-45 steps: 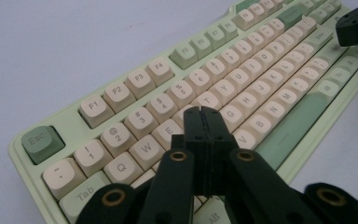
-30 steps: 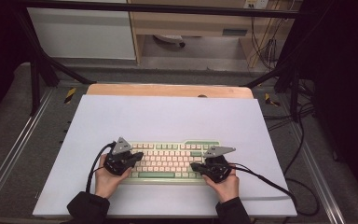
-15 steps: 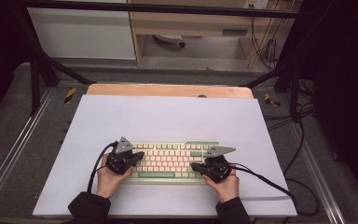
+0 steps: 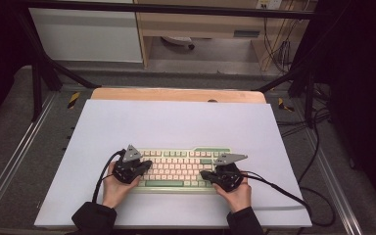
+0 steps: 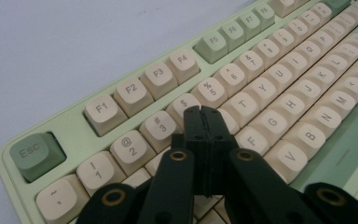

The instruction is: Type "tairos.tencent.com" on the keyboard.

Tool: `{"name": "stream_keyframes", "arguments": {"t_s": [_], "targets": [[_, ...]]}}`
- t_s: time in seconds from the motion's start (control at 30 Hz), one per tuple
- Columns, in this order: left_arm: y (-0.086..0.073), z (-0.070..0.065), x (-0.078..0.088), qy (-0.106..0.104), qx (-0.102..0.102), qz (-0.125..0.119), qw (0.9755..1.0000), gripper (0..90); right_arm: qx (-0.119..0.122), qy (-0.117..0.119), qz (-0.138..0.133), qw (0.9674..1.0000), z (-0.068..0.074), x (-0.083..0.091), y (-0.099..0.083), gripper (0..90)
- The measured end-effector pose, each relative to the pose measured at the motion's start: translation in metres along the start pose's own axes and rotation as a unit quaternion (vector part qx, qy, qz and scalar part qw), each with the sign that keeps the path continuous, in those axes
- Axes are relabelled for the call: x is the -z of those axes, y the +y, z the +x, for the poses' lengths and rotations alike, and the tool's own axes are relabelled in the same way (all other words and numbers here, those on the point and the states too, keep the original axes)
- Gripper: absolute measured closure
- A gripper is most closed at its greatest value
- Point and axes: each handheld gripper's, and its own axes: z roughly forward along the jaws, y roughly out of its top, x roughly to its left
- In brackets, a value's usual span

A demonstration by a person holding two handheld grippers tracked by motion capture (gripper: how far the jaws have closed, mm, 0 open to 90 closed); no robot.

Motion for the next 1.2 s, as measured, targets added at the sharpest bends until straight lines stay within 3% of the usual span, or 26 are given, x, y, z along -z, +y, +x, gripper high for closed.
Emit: {"name": "stream_keyframes", "arguments": {"t_s": [0.63,1.2], "targets": [[0.000,-0.003,0.013,-0.012,-0.004,-0.011,0.9999,90.0,-0.002,0.001,-0.004,1.0000,0.001,0.002,0.001,90.0],[-0.012,0.000,0.031,-0.015,-0.001,-0.018,0.9997,90.0,0.001,0.014,-0.006,0.9999,0.008,-0.004,0.006,90.0]]}}
